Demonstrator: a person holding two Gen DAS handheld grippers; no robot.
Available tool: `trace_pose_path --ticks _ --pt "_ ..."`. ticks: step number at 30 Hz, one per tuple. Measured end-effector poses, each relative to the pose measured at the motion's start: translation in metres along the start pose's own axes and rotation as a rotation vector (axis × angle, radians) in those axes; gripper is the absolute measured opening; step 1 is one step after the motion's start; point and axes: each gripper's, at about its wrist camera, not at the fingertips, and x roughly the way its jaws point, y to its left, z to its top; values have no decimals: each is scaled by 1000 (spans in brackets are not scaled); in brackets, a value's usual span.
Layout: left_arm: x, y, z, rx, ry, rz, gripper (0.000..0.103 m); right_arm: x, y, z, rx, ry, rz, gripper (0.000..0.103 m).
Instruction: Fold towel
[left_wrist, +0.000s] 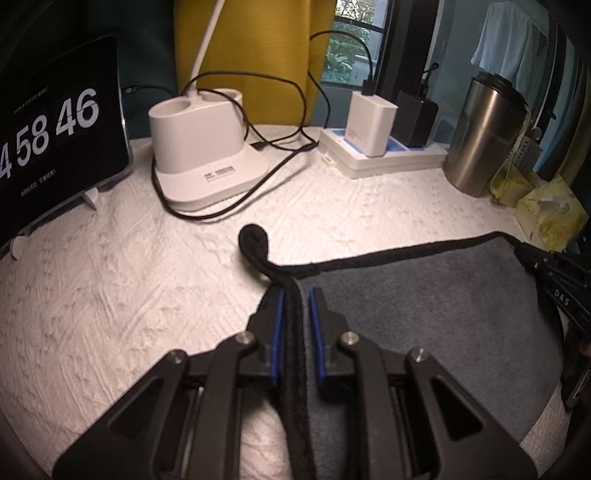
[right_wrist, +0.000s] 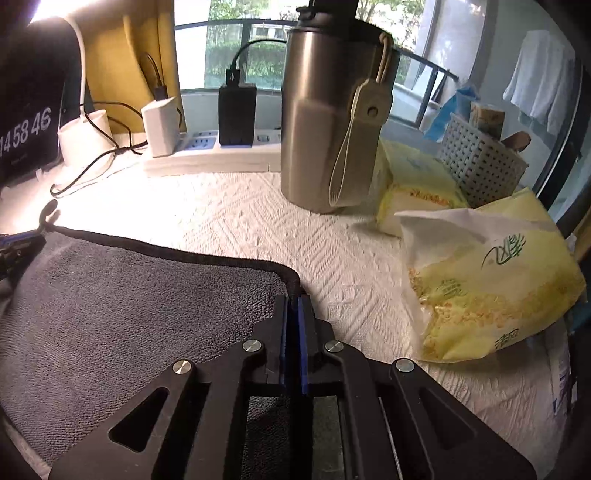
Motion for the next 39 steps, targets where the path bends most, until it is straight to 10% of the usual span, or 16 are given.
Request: trace_pose_path --ticks 7,11,16,39 --pt "-11 3 3 -26 -32 46 29 0 -1 -2 9 9 -4 13" --pt "-18 7 3 -58 -50 32 76 -2 -2 -2 17 9 1 20" --pt "-32 5 1 -55 -76 30 77 -10 -5 -5 35 -3 17 46" --pt "-128 -27 -23 -1 -247 28 85 -85 -10 -22 73 -116 65 48"
